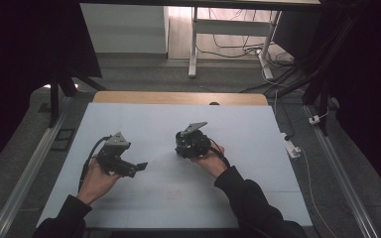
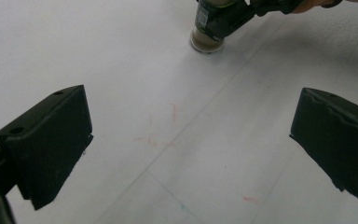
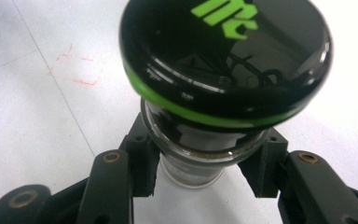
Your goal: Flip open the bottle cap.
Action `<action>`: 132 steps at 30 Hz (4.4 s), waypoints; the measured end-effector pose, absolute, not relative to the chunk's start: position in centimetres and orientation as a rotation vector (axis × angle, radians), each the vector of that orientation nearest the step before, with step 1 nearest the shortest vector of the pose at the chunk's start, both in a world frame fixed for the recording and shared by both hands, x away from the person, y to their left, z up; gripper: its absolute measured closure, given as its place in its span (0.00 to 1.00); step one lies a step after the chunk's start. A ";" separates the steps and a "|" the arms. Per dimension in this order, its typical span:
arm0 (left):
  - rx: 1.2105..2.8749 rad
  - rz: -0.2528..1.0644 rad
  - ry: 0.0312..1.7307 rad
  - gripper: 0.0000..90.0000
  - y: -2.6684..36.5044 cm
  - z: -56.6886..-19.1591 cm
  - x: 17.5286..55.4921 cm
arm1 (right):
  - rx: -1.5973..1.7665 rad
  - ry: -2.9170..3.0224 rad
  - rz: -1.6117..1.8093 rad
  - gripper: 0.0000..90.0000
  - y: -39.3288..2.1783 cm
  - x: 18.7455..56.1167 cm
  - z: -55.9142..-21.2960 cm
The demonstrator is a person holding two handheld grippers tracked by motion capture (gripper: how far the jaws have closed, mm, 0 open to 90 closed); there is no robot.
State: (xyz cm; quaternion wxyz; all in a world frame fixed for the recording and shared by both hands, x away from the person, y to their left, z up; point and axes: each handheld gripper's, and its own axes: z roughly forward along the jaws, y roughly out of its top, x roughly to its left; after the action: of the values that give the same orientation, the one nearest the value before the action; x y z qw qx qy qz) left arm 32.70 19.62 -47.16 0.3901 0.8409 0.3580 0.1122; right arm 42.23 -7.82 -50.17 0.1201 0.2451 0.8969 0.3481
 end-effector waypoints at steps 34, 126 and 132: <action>2.189 0.240 0.767 0.17 12.6 -47.5 39.4 | 0.715 2.621 1.016 0.58 -7.8 42.2 -50.2; 2.115 0.245 0.834 0.98 12.0 -45.3 41.0 | 0.703 2.621 1.003 0.58 -7.8 42.2 -50.3; 2.122 0.248 0.822 0.97 11.9 -45.4 40.8 | 0.707 2.622 0.999 0.58 -7.8 42.2 -50.3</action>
State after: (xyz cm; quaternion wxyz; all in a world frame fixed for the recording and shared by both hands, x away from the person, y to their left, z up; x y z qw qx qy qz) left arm 40.82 11.89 -45.35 0.4136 0.8440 0.3269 0.0986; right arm 42.18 -7.76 -50.25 0.1237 0.2424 0.8992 0.3425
